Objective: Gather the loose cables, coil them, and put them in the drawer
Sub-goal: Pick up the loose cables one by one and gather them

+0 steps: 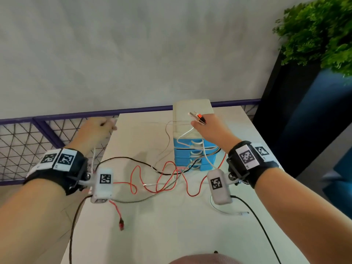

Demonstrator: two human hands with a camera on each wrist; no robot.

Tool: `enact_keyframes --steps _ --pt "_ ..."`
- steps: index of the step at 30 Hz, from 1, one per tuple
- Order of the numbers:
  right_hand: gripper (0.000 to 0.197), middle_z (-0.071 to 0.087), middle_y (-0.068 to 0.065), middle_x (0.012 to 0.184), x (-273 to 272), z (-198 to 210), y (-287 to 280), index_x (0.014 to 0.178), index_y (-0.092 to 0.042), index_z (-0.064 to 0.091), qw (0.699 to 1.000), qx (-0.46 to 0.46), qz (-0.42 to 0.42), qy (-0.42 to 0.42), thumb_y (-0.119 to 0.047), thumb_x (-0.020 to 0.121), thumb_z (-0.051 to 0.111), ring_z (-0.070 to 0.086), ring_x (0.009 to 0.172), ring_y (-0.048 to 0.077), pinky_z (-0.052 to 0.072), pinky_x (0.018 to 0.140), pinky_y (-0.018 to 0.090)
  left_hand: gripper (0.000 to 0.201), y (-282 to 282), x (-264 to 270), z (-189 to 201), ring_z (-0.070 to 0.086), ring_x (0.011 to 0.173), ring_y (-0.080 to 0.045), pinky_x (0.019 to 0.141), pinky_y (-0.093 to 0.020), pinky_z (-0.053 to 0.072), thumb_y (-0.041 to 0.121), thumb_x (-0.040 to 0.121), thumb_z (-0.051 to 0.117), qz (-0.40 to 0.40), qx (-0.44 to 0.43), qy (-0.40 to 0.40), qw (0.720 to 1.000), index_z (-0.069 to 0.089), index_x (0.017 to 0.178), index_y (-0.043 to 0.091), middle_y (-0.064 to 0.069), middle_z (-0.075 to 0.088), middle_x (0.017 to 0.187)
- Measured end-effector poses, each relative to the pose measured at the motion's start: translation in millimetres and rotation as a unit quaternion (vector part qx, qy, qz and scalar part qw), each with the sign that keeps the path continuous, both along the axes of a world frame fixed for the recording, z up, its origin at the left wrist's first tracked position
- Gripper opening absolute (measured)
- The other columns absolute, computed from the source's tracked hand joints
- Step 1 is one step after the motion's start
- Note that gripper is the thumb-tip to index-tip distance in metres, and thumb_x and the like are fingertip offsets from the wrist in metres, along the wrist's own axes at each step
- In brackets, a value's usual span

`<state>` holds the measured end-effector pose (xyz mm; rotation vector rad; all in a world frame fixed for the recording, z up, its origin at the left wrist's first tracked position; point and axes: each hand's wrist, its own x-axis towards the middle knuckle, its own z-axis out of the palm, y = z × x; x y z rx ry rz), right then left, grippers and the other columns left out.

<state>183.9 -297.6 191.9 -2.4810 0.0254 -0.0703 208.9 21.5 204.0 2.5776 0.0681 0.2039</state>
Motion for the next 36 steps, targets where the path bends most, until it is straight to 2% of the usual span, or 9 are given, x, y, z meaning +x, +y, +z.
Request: enact_keyframes --steps 6,10,15,17,21,24,27,31,36 --pt "0.038 0.040 -0.002 0.059 -0.1 -2.8 3.8 0.064 -0.017 0.041 1.000 -0.006 -0.008 0.006 -0.035 0.096 0.048 0.037 0.051 0.013 0.030 0.049 0.025 0.031 -19.2 2.1 57.2 0.038 0.042 -0.005 0.044 -0.015 0.026 0.036 0.098 0.044 -0.072 -0.061 -0.225 0.970 0.070 0.098 0.020 -0.002 0.046 0.058" --pt "0.037 0.050 -0.001 0.062 -1.2 -4.5 6.3 0.075 -0.010 0.061 1.000 0.023 -0.010 0.013 -0.038 0.096 0.049 0.046 0.054 0.014 0.036 0.051 0.026 0.030 -29.0 3.6 57.0 0.036 0.050 -0.009 0.055 -0.027 0.033 0.036 0.099 0.043 -0.108 -0.028 -0.257 0.960 0.069 0.104 0.022 0.002 0.046 0.061" --pt "0.040 0.041 -0.001 0.060 -9.1 -4.7 4.3 0.067 -0.015 0.045 0.997 0.063 0.011 0.036 -0.042 0.097 0.047 0.039 0.051 0.014 0.037 0.053 0.027 0.028 0.1 27.2 -18.8 0.053 0.109 -0.036 0.091 -0.053 0.042 0.025 0.096 0.045 -0.063 0.168 -0.018 0.984 0.060 0.119 0.022 -0.010 0.057 0.111" --pt "0.033 0.042 0.001 0.065 -9.9 -3.8 1.7 0.075 -0.014 0.047 0.992 0.111 0.013 0.052 -0.036 0.099 0.044 0.038 0.052 0.014 0.039 0.053 0.029 0.035 4.3 24.6 -43.0 0.046 0.123 -0.033 0.094 -0.047 0.042 0.024 0.094 0.046 -0.060 0.160 0.042 0.984 0.054 0.128 0.019 -0.014 0.051 0.132" --pt "0.025 0.038 -0.002 0.060 -10.3 2.4 -2.2 0.093 -0.011 0.059 0.956 0.275 0.005 0.097 -0.025 0.100 0.040 0.033 0.045 0.011 0.031 0.041 0.020 0.018 -27.5 -0.2 -52.8 0.064 0.087 -0.022 0.068 -0.029 0.046 0.021 0.096 0.048 -0.118 0.025 0.108 0.987 0.065 0.095 0.016 -0.005 0.066 0.098" --pt "0.025 0.035 -0.005 0.054 -11.5 7.3 -5.0 0.085 -0.013 0.053 0.942 0.319 0.024 0.103 -0.025 0.101 0.038 0.031 0.040 0.009 0.031 0.039 0.020 0.026 -63.3 -25.2 -51.9 0.068 0.073 -0.011 0.063 -0.020 0.048 0.025 0.097 0.046 -0.240 0.030 0.342 0.908 0.068 0.086 0.016 0.001 0.071 0.082" --pt "0.024 0.035 -0.005 0.053 -13.9 11.9 -10.2 0.084 -0.013 0.048 0.936 0.335 0.042 0.102 -0.024 0.102 0.036 0.034 0.043 0.011 0.034 0.042 0.022 0.026 -97.7 -44.3 -75.0 0.069 0.081 -0.004 0.068 -0.014 0.049 0.032 0.097 0.048 -0.347 0.043 0.494 0.796 0.068 0.103 0.016 0.002 0.073 0.096" --pt "0.026 0.039 -0.004 0.056 -15.4 12.6 -22.7 0.084 -0.013 0.046 0.935 0.336 0.058 0.093 -0.024 0.103 0.034 0.042 0.045 0.012 0.040 0.049 0.024 0.033 -150.5 -65.4 -119.5 0.062 0.087 0.002 0.073 -0.009 0.047 0.030 0.095 0.054 -0.461 0.081 0.489 0.737 0.063 0.123 0.015 -0.003 0.067 0.122" --pt "0.026 0.042 -0.002 0.057 -20.4 9.3 -34.5 0.083 -0.013 0.046 0.938 0.325 0.072 0.095 -0.023 0.104 0.034 0.046 0.050 0.014 0.044 0.053 0.025 0.035 -219.3 -94.7 -168.3 0.060 0.108 -0.019 0.096 -0.030 0.047 0.024 0.086 0.054 -0.520 0.089 0.338 0.779 0.061 0.120 0.019 -0.004 0.062 0.123"
